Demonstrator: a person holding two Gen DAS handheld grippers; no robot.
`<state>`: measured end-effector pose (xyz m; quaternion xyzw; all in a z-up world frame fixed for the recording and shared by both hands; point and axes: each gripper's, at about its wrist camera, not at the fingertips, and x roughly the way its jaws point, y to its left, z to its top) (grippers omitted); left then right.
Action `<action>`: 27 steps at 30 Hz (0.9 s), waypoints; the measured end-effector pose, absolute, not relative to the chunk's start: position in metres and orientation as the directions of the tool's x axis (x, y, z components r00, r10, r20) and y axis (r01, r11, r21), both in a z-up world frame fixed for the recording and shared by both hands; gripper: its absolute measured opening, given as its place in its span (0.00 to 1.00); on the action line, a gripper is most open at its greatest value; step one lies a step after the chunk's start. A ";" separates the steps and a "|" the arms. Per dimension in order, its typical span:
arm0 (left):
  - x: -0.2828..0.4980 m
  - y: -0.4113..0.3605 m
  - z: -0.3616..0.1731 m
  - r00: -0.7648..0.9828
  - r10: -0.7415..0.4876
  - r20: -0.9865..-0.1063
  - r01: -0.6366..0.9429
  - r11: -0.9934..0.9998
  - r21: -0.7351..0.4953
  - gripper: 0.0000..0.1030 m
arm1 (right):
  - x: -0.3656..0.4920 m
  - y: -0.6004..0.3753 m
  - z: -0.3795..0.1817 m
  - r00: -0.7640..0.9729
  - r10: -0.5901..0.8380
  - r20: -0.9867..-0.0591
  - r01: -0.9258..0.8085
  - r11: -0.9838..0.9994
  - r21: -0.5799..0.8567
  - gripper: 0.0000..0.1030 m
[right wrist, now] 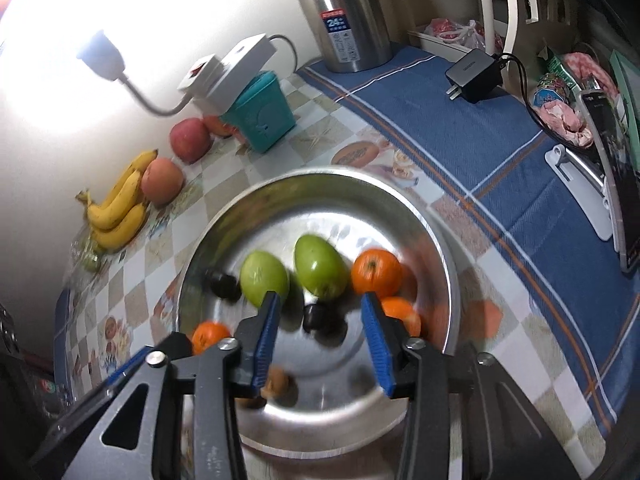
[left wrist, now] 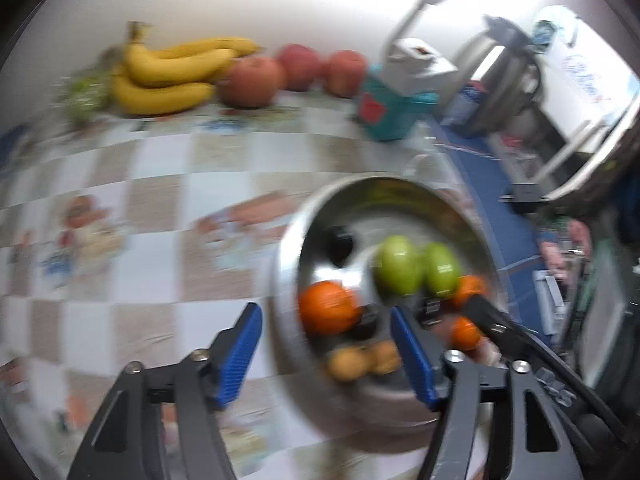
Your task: Organize fruits
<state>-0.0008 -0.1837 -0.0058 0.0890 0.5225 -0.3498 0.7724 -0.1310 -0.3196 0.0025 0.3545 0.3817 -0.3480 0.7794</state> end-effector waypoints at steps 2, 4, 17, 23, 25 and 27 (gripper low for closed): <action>0.000 -0.170 -0.005 0.265 -0.394 -0.880 0.608 0.777 -0.164 0.89 | -0.133 -0.309 0.004 0.477 -0.256 -0.841 0.796 0.532 0.290 0.57; 0.001 -0.152 -0.008 0.319 -0.325 -0.890 0.571 0.815 -0.093 0.97 | -0.137 -0.296 0.006 0.472 -0.261 -0.842 0.786 0.556 0.268 0.59; -0.022 -0.071 -0.001 0.435 -0.164 -0.885 0.460 0.886 0.062 0.99 | -0.151 -0.241 -0.006 0.427 -0.243 -0.871 0.743 0.644 0.185 0.80; -0.033 -0.051 -0.002 0.466 -0.094 -0.880 0.428 0.894 0.132 0.99 | -0.154 -0.232 -0.004 0.426 -0.245 -0.871 0.736 0.654 0.176 0.81; -0.034 -0.046 -0.001 0.456 -0.106 -0.884 0.423 0.900 0.110 0.99 | -0.154 -0.229 -0.003 0.428 -0.245 -0.870 0.729 0.662 0.172 0.81; -0.035 -0.045 0.002 0.457 -0.118 -0.881 0.420 0.902 0.098 0.99 | -0.153 -0.226 -0.002 0.428 -0.245 -0.870 0.723 0.670 0.167 0.81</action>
